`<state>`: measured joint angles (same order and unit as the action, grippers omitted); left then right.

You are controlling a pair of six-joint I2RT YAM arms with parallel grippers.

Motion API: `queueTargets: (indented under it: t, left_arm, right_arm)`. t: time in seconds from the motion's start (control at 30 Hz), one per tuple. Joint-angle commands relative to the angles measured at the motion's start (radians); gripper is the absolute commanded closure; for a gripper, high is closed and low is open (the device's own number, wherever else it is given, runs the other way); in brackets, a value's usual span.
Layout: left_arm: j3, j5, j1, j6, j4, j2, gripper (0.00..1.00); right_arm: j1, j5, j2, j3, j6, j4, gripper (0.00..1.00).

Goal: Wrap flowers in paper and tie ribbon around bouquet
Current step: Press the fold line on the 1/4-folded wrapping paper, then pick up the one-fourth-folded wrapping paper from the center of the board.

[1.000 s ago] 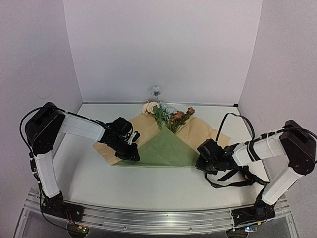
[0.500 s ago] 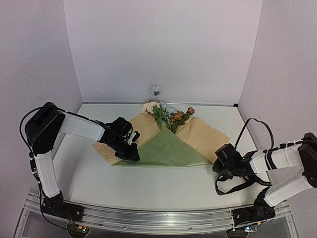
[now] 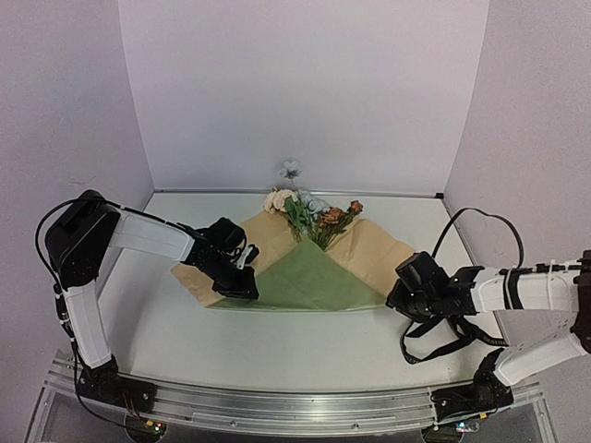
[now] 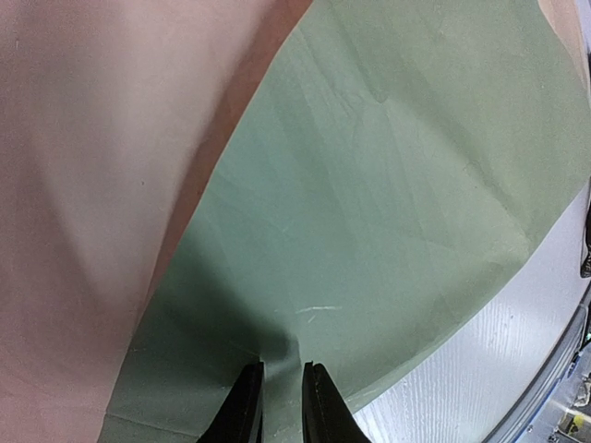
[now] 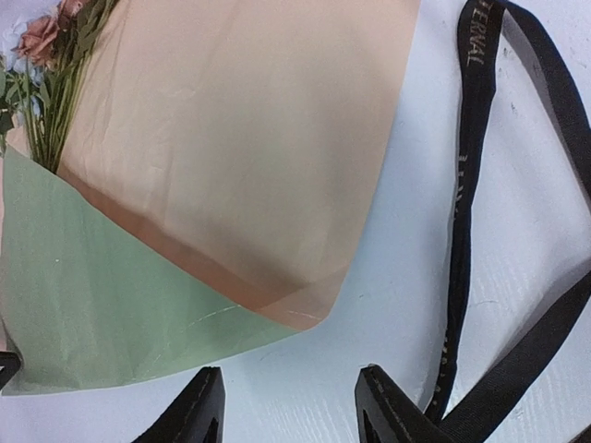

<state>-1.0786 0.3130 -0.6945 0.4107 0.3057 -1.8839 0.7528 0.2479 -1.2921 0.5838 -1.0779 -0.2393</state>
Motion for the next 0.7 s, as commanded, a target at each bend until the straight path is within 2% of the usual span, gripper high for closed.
queueTargets:
  t: [0.0,0.3,0.5,0.67]
  left_arm:
    - [-0.030,-0.010,0.006,-0.020,0.032,0.032,0.83]
    - [-0.028,-0.008,0.006,-0.021,0.032,0.033,0.83]
    - [-0.031,-0.006,0.006,-0.022,0.036,0.032,0.83]
    - [-0.030,-0.010,0.006,-0.024,0.041,0.034,0.83]
  right_arm:
    - [0.008,-0.020,-0.063,-0.021,-0.111,0.069,0.48]
    - [0.008,0.010,-0.151,-0.097,-0.181,0.292,0.50]
    - [0.007,0.046,-0.215,-0.158,-0.241,0.474,0.53]
    - [0.007,0.081,-0.224,-0.196,-0.263,0.537,0.61]
